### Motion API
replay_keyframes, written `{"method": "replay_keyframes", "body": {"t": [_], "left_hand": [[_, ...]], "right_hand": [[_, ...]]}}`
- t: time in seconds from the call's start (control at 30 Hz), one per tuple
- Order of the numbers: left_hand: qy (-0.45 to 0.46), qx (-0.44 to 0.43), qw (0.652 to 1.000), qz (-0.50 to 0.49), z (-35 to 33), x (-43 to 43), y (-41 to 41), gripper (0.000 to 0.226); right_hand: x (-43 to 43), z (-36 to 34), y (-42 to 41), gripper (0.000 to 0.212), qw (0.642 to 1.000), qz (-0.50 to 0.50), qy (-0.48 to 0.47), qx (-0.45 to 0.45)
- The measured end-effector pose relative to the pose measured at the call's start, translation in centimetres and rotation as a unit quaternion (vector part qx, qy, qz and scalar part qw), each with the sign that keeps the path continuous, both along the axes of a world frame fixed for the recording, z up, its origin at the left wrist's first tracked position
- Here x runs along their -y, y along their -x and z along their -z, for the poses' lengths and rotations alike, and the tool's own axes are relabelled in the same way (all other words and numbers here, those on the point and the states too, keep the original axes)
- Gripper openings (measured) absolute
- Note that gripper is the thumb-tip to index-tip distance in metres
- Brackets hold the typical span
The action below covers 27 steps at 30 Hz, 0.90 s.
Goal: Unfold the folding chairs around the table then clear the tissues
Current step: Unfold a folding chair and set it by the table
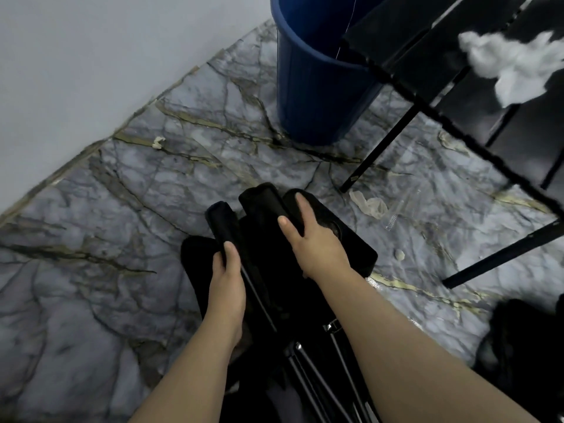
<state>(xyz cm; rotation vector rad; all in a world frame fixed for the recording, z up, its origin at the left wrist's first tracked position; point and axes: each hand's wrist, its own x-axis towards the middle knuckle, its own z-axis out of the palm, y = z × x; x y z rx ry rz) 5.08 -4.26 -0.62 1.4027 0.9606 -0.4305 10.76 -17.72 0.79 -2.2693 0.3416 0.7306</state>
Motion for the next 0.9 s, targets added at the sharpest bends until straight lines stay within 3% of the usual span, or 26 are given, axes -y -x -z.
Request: {"method": "replay_keyframes", "body": {"t": [0.1, 0.2, 0.23, 0.37, 0.57, 0.9], "left_hand": [[-0.014, 0.012, 1.0, 0.0, -4.2, -0.7, 1.3, 0.074], [-0.003, 0.02, 1.0, -0.006, -8.6, -1.0, 3.4, 0.072], [-0.005, 0.013, 1.0, -0.013, -10.0, -1.0, 4.1, 0.07], [-0.008, 0.029, 1.0, 0.002, -17.1, -0.8, 7.0, 0.077], [-0.08, 0.098, 0.987, 0.094, -27.3, -1.2, 10.2, 0.056], [-0.109, 0.188, 0.946, 0.242, -40.4, -2.3, 16.4, 0.054]], "right_hand": [[-0.5, -4.9, 0.9, 0.062, 0.996, -0.053, 0.023, -0.072], [-1.2, -9.1, 2.6, 0.06, 0.978, -0.147, 0.148, -0.022], [-1.4, -10.5, 3.2, 0.059, 0.976, -0.156, 0.149, -0.012], [-2.3, -16.7, 6.4, 0.043, 0.997, -0.025, -0.063, -0.044], [-2.0, -26.6, 10.8, 0.054, 0.991, -0.074, -0.072, 0.088], [-0.2, -40.0, 19.3, 0.053, 0.983, -0.009, -0.089, 0.161]]}}
